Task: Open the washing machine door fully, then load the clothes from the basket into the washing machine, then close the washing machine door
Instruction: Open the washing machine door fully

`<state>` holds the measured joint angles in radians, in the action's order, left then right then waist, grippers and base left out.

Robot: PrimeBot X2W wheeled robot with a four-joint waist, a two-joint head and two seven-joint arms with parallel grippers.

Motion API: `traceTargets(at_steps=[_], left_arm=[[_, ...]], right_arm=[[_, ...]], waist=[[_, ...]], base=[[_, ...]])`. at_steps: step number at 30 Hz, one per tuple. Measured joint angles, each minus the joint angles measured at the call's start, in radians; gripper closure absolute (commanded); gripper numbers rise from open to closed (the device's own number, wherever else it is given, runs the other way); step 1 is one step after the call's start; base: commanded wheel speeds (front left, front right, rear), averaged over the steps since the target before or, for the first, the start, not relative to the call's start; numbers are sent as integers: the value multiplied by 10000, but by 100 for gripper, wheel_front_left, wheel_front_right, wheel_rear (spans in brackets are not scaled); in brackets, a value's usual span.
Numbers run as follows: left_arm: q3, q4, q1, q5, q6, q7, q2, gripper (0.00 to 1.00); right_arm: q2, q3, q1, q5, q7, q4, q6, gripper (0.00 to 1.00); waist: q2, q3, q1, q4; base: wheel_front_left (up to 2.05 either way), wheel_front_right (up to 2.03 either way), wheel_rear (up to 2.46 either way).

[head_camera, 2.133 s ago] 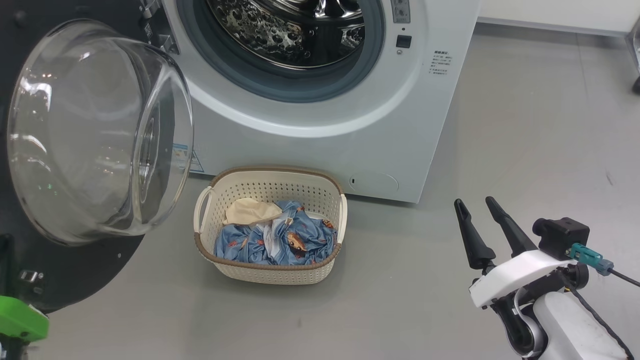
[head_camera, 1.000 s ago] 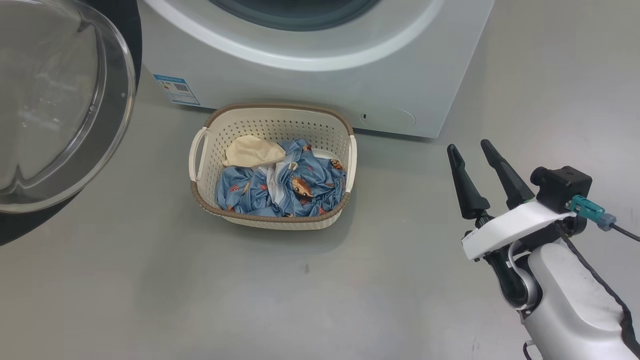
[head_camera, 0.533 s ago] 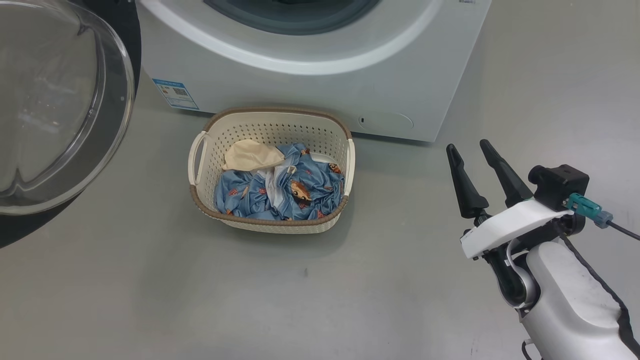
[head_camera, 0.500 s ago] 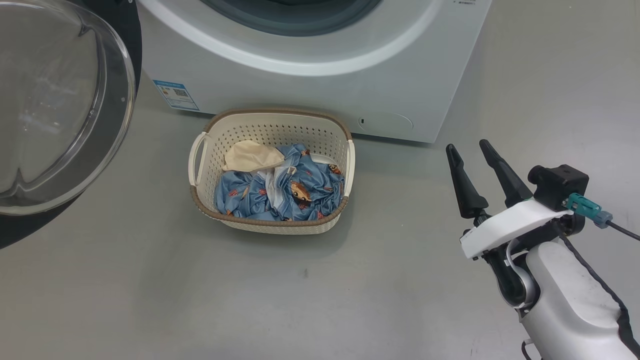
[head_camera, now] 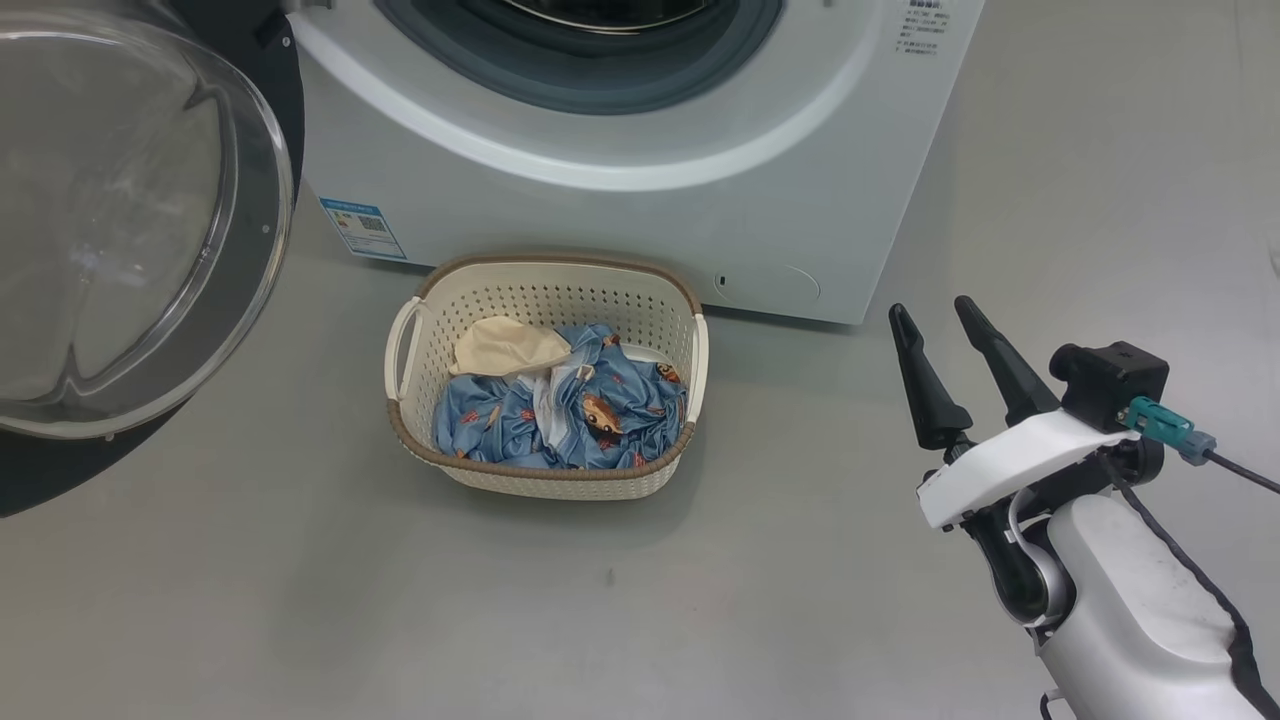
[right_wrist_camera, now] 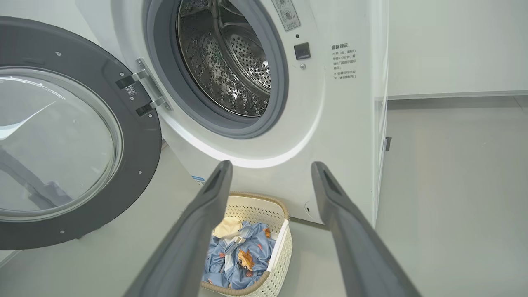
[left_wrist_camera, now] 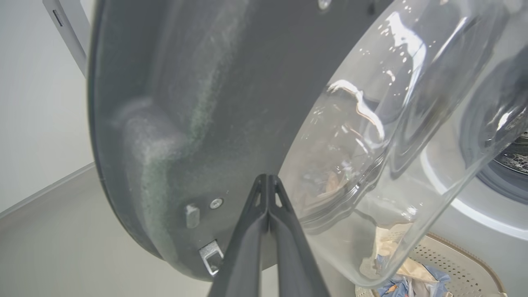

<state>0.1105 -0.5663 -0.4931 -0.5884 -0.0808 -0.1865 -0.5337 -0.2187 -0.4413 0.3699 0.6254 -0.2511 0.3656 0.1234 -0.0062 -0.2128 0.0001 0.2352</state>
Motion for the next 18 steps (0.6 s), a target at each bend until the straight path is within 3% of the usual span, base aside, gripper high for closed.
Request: traceTargets(at_steps=[2, 4, 5, 6, 18], left_arm=[[-42, -46, 11, -4, -48, 86, 82, 100], [-105, -58, 30, -4, -105, 215, 121, 57], [-121, -54, 40, -4, -130, 265, 121, 22], [-115, -35, 58, -6, -138, 316, 115, 2], [-169, 447, 847, -38, -311, 1338, 278, 0]], right_arm=[[-2, 58, -25, 6, 0, 8, 0, 0], [-6, 100, -67, 12, 0, 10, 0, 0], [-8, 102, -108, 12, 0, 12, 0, 0], [-6, 96, -159, 12, 0, 10, 0, 0], [-4, -84, -193, 13, 0, 73, 0, 0]], waist=[[0, 124, 0, 11], [0, 237, 0, 32], [0, 286, 0, 46], [0, 332, 0, 60], [0, 703, 0, -21]], base=[[0, 0, 0], [0, 0, 0], [0, 0, 0], [0, 0, 0], [0, 0, 0]])
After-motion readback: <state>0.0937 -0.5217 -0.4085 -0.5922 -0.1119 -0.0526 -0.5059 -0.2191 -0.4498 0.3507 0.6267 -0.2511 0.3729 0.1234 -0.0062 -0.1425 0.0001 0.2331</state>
